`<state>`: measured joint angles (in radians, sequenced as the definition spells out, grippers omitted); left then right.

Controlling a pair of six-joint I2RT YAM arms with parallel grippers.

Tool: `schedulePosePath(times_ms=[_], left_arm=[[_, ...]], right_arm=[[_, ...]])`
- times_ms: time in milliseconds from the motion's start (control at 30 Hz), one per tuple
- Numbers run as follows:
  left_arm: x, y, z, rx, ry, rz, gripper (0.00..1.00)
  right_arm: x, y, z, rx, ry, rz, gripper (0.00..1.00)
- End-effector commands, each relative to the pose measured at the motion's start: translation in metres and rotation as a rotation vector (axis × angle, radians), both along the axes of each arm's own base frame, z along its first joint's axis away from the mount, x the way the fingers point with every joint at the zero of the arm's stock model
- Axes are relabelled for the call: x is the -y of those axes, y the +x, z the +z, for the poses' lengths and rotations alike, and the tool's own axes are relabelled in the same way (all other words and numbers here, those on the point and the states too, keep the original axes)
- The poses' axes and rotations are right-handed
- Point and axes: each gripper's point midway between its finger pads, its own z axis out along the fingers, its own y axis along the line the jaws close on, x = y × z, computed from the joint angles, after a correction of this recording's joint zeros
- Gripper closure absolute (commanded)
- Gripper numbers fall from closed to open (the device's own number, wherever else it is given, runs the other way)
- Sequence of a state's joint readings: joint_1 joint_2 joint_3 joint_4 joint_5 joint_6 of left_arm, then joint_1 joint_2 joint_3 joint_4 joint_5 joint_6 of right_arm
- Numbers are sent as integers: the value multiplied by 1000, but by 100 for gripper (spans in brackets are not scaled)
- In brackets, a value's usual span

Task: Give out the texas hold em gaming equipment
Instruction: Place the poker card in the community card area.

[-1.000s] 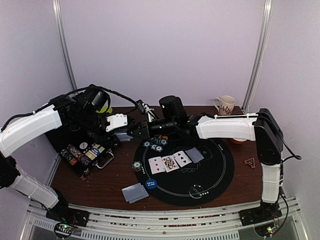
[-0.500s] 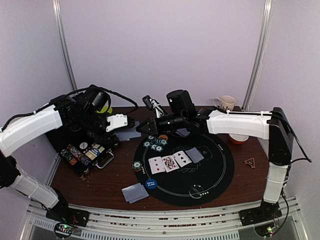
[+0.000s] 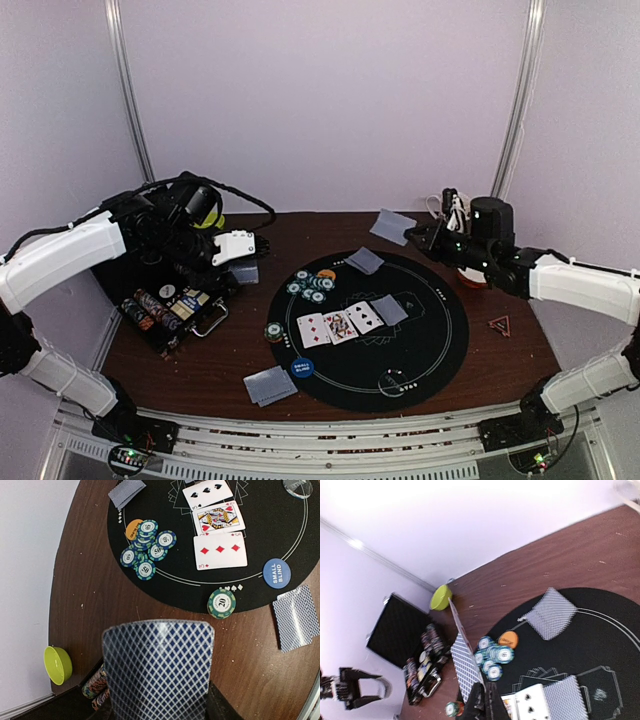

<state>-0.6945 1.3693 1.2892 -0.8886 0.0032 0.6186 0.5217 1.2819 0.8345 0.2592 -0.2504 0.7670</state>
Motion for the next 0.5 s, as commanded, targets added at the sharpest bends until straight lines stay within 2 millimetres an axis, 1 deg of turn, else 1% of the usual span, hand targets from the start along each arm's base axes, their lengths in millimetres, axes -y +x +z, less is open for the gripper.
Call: schedulePosePath(times_ms=[0,67,200,267,400,467], left_arm=[[6,7,4,14,-31,8,54],[6,6,4,14,-32,7,54],[4,4,4,17,-33,9,54],[4,4,4,16,-34,10,54],[3,3,3,15,-33,13,54],[2,3,3,15,-31,12,54]], right_arm=[[74,9,-57,-104,102,-401,100],[88,6,-79,-137,105,-477,100],[98,7,-118,-208,109,-560,100],[98,9,-133,-231,131,-580,100],[89,9,-165,-324,119,-571,100],[93,5,-179,-354,136,-606,100]])
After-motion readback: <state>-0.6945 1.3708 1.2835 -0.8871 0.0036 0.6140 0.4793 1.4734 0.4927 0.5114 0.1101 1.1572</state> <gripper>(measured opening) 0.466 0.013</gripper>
